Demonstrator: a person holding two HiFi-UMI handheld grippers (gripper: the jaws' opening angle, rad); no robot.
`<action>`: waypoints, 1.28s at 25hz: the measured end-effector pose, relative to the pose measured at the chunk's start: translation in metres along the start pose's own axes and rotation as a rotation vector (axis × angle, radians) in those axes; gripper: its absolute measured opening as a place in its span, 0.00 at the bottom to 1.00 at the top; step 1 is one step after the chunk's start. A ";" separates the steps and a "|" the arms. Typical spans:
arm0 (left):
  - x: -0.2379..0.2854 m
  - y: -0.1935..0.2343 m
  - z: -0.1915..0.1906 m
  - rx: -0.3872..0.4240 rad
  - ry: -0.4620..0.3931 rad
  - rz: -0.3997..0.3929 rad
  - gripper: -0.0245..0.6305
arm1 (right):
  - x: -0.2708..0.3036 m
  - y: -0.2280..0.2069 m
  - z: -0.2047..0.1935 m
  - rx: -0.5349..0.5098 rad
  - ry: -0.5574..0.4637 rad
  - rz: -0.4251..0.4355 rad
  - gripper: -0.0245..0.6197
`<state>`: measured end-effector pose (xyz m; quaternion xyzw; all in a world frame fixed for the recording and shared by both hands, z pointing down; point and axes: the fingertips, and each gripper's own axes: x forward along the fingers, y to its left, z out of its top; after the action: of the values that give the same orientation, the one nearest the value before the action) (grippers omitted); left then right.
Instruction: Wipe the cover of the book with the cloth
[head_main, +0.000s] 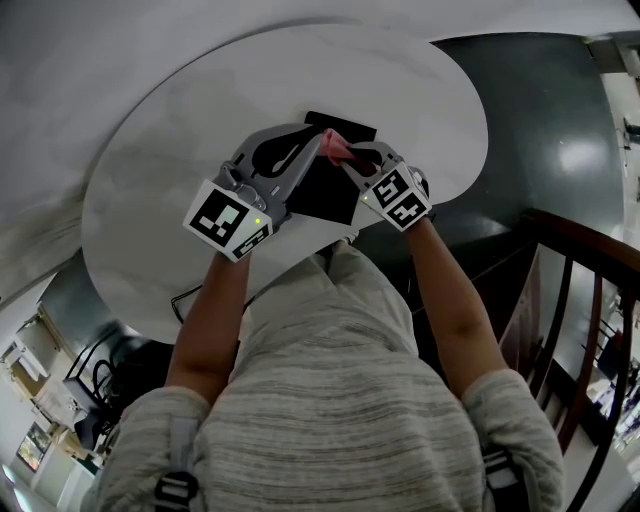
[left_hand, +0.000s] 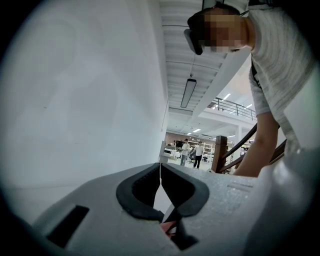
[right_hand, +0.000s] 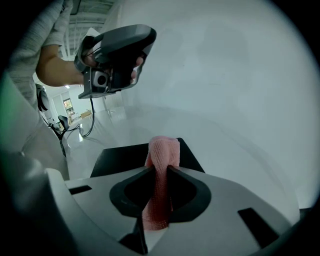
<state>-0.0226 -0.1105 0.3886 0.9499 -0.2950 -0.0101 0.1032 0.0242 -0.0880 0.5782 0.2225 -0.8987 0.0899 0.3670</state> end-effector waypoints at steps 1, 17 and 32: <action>0.000 -0.001 0.000 0.000 -0.001 -0.001 0.06 | 0.000 0.005 0.000 -0.006 -0.001 0.009 0.12; 0.002 -0.017 0.010 0.018 -0.010 -0.003 0.06 | -0.017 0.092 -0.011 -0.007 -0.009 0.167 0.12; -0.006 -0.033 0.008 0.038 -0.007 0.004 0.06 | -0.035 0.104 -0.018 0.000 -0.036 0.223 0.12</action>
<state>-0.0094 -0.0823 0.3739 0.9511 -0.2971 -0.0076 0.0839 0.0086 0.0212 0.5669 0.1228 -0.9244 0.1262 0.3384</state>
